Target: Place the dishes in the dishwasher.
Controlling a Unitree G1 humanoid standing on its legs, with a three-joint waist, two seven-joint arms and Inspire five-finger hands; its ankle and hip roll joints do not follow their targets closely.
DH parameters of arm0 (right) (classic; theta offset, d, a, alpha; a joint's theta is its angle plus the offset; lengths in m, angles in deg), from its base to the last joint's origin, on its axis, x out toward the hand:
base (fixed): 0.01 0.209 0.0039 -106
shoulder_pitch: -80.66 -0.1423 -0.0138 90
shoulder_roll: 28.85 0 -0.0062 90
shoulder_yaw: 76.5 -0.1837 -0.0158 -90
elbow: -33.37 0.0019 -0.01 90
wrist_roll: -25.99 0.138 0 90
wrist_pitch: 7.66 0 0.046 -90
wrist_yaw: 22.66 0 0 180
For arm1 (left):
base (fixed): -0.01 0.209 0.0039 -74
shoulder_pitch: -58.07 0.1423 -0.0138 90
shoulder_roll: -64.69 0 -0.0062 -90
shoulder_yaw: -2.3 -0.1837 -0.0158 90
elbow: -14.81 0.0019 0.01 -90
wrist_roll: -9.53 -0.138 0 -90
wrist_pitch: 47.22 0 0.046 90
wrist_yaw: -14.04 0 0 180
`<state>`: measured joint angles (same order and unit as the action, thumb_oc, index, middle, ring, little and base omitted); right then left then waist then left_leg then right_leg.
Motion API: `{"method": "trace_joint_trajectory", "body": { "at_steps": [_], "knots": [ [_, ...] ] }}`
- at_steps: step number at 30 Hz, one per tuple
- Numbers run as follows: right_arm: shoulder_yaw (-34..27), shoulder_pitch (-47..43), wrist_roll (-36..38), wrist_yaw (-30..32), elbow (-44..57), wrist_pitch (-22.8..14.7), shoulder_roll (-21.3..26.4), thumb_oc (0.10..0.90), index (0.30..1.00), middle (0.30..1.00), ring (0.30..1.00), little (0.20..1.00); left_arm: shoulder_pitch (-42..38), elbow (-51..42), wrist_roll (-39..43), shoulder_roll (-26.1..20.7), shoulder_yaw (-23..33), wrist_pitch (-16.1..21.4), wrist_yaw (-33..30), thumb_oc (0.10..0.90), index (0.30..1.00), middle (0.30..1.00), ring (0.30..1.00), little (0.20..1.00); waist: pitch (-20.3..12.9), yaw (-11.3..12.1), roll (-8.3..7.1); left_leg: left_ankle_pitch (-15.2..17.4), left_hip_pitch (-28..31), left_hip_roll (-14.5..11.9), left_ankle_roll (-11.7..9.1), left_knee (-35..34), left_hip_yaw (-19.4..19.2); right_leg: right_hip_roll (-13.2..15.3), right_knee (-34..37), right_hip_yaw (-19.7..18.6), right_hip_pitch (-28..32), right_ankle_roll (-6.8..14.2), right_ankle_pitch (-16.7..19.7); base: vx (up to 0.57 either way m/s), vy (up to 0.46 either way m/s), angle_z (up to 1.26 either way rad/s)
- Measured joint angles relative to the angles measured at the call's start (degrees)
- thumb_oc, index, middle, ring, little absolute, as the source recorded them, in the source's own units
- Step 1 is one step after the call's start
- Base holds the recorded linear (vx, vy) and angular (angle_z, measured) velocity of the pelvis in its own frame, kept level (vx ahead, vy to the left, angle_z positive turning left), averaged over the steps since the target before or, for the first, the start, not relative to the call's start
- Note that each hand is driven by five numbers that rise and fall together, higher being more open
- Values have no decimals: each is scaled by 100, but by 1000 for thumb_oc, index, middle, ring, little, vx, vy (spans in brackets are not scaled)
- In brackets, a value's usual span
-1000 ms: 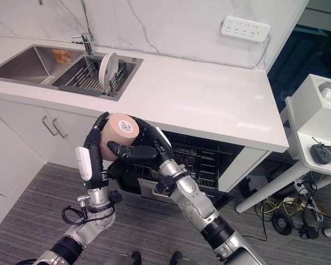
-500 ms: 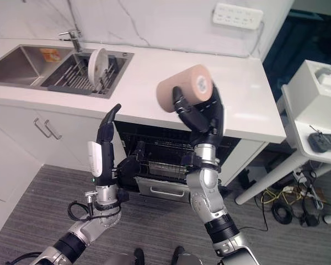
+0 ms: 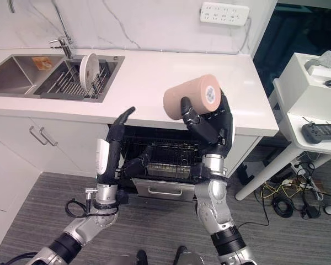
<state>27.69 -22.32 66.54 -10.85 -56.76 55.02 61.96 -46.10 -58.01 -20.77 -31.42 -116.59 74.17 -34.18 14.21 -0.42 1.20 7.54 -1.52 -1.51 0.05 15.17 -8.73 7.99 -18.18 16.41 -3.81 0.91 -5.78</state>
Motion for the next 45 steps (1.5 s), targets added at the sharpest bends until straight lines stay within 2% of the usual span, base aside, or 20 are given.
{"method": "trace_joint_trajectory", "body": {
  "at_steps": [3, 5, 7, 10, 14, 22, 25, 31, 32, 33, 36, 38, 45],
  "knots": [
    [-137, 319, 22, -343, -2, 153, 140, 400, 300, 300, 300, 300, 105, 10, 324, -230, 48, -21, 681, 800, 900, 900, 900, 900, -1, -65, 1, 0, 0, 0, -1, -12, 0, -1, 3, -8, -1, 2, -2, 0, 0, 0],
    [-340, 698, 170, -640, -24, 297, 269, 400, 300, 300, 300, 300, 352, 39, 502, -477, 188, -64, 1378, 800, 900, 900, 900, 900, -2, -138, 4, 1, 8, 0, -3, -39, -18, -8, 18, -27, -8, 2, -2, 19, 15, -4],
    [-481, 856, 278, -794, -160, 399, 386, 400, 300, 300, 300, 300, 492, 185, 519, -715, 204, -148, 1763, 800, 900, 900, 900, 900, -4, -244, 8, 2, 10, -1, -5, -48, -24, -10, 22, -35, -12, 3, -2, 29, 17, -3],
    [-613, 882, 297, -1043, -446, 410, 436, 400, 300, 300, 300, 300, 640, 390, 476, -926, 214, -141, 1983, 800, 900, 900, 900, 900, -13, -283, 26, 8, 25, -10, -15, -53, -62, -24, 15, -80, -29, 3, -2, 53, 23, -7],
    [-626, 889, 298, -1235, -701, 431, 440, 400, 300, 300, 300, 300, 661, 557, 3, -1074, 226, -136, 1949, 800, 900, 900, 900, 900, -44, -264, 79, 4, -9, -11, -20, -51, -83, -26, -10, -113, -88, 2, -3, 52, 10, -4],
    [-565, 911, 278, -1454, -796, 560, 495, 400, 300, 300, 300, 300, 633, 786, -829, -1111, 237, -131, 1349, 800, 900, 900, 900, 900, -71, -254, 156, -8, -72, -9, -33, -43, -93, -29, -43, -152, -183, 2, -4, 19, 2, -1],
    [-500, 778, 236, -1502, -993, 593, 680, 400, 300, 300, 300, 300, 565, 921, -894, -1168, 227, -136, 1226, 800, 900, 900, 900, 900, -73, -253, 201, -28, -262, -8, -32, 6, -94, -12, -105, -161, -377, -3, 0, -23, 10, 1],
    [-361, 263, 234, -1503, -1367, 910, 977, 400, 300, 300, 300, 300, 32, 1391, -1062, -1324, 129, -155, 1110, 800, 900, 900, 900, 900, -34, -252, 292, -123, -762, -9, -23, 104, -67, 9, -188, -146, -863, -53, 68, -135, 9, 3],
    [-347, 35, 229, -1496, -1510, 985, 1019, 400, 300, 300, 300, 300, -165, 1536, -1060, -1337, 75, -156, 967, 800, 900, 900, 900, 900, 12, -246, 304, -164, -916, -6, -24, 117, -64, 11, -192, -147, -990, -77, 113, -165, 9, 4],
    [-326, -459, 218, -1484, -1769, 1053, 1135, 400, 300, 300, 300, 300, -603, 1719, -1062, -1386, -23, -167, 843, 800, 900, 900, 900, 900, 247, -245, 316, -224, -1061, -10, -12, 177, -48, 11, -195, -136, -1131, -84, 189, -169, 16, 4],
    [-227, -1229, 212, -1452, -2323, 1201, 1280, 400, 300, 300, 300, 300, -1235, 1963, -1064, -1399, -204, -266, 755, 800, 900, 900, 900, 900, 657, -246, 314, -311, -1247, -8, -3, 182, -23, 10, -159, -123, -1288, -99, 292, -100, 14, 5],
    [-196, -1467, 216, -1457, -2634, 1260, 1326, 400, 300, 300, 300, 300, -1434, 1986, -1064, -1436, -287, -263, 754, 800, 900, 900, 900, 900, 876, -247, 302, -343, -1278, -8, -9, 169, 4, 7, -115, -90, -1288, -111, 328, -39, 14, 8],
    [-200, -1709, 218, -1564, -3146, 1349, 1542, 400, 300, 300, 300, 300, -1757, 2053, -1101, -1540, -349, -396, 770, 800, 900, 900, 900, 900, 1321, -244, 306, -381, -1384, 3, -1, 147, 67, 2, 19, -12, -1296, -127, 411, -19, 23, 6]
  ]
}}
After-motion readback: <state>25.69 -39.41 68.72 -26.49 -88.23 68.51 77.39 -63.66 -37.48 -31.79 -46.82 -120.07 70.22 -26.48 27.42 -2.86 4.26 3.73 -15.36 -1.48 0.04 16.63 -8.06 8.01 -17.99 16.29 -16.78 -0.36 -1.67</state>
